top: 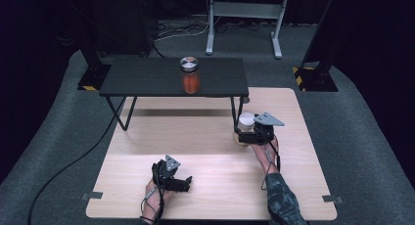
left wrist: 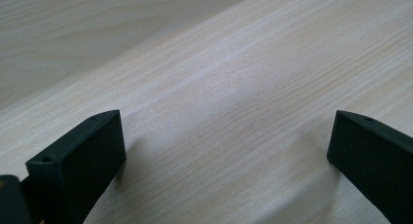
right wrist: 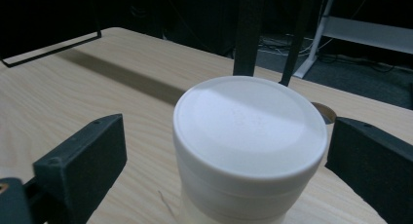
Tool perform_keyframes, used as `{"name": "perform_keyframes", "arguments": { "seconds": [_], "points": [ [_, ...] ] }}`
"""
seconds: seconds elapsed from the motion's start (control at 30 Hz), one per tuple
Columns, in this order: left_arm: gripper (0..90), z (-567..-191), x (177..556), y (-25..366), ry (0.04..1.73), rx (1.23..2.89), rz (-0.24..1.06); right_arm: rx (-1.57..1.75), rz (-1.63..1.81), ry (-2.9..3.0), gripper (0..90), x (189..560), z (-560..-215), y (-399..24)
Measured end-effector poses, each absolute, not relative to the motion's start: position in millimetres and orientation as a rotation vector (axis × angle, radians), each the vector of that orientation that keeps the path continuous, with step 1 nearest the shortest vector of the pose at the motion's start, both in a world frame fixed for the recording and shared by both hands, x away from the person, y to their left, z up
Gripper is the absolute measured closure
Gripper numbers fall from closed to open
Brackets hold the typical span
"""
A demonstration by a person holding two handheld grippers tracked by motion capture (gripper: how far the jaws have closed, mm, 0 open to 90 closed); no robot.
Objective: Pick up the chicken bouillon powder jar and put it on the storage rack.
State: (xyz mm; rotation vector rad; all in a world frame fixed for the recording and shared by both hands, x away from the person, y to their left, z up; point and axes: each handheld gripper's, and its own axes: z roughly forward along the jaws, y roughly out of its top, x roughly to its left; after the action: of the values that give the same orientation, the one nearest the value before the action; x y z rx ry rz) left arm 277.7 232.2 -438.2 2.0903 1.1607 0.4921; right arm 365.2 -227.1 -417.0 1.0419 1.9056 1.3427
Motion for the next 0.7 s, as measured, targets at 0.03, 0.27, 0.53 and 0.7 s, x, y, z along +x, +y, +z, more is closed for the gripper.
{"name": "perform_keyframes", "arguments": {
  "seconds": [0.03, 0.27, 0.53, 0.7],
  "points": [
    [0.1, -438.2, 277.7, 232.2, 1.161, 2.090, 0.492, 1.041, 1.343, 1.907, 3.3, 366.2, -417.3, -227.1],
    [0.1, -438.2, 277.8, 232.3, 1.161, 2.089, 0.491, 1.079, 1.332, 1.905, 14.7, 371.5, -416.8, -227.4],
    [0.1, -438.3, 277.8, 232.4, 1.161, 2.089, 0.490, 1.079, 1.310, 1.926, 32.1, 373.6, -416.2, -226.3],
    [0.1, -438.2, 277.8, 232.4, 1.161, 2.089, 0.490, 1.074, 1.312, 1.914, 32.6, 372.0, -418.2, -225.4]
  ]
}}
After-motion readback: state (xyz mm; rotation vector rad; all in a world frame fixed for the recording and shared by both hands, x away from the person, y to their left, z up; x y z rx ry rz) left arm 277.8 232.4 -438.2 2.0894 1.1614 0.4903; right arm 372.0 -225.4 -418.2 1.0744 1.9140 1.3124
